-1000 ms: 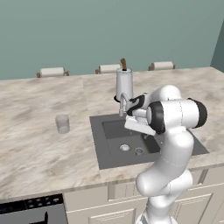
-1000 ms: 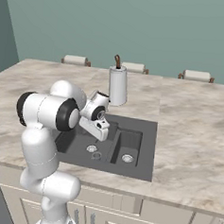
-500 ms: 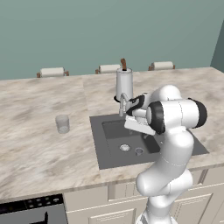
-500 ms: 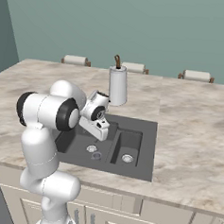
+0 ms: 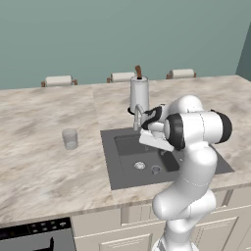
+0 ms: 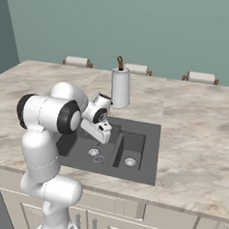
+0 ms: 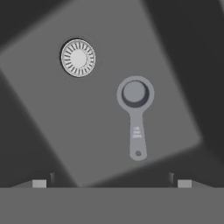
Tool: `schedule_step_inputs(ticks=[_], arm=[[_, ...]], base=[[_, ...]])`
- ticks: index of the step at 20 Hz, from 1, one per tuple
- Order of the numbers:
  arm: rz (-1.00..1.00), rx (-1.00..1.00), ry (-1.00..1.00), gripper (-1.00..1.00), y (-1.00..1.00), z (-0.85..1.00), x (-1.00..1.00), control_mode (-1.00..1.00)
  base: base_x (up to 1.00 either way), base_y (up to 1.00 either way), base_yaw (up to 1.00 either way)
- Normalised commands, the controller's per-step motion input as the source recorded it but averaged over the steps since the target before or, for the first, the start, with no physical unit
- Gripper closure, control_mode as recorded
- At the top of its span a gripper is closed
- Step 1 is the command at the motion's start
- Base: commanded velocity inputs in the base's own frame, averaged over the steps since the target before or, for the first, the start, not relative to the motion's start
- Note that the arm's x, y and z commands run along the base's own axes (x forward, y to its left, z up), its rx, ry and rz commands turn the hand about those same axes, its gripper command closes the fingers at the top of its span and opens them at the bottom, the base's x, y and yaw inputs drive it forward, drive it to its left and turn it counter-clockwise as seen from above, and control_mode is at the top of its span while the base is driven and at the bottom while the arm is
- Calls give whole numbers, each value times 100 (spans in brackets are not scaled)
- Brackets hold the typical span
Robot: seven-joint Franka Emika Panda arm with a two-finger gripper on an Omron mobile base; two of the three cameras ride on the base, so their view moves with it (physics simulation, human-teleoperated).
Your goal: Move any existing items from the left basin to the right basin for drying. Then move the glass cup from the counter to the left basin of the sink for washing.
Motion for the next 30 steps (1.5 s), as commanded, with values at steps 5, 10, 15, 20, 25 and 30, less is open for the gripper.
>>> schedule_step_inputs(ticks=[5,10,15,20,25,30], arm=[[0,0,1,-100,0,-16,-1,-100],[1,0,0,-100,-3,-32,-8,-100],[2,0,-1,-100,-7,-24,-30,-100],[1,0,-4,-100,-11,-19,-46,-100],[0,0,-1,-100,-6,-9,-31,-100],[0,0,1,-100,0,-14,9,-100]], base=[[0,0,0],[0,0,0],[0,0,0],[0,0,0],[0,0,0],[0,0,0]])
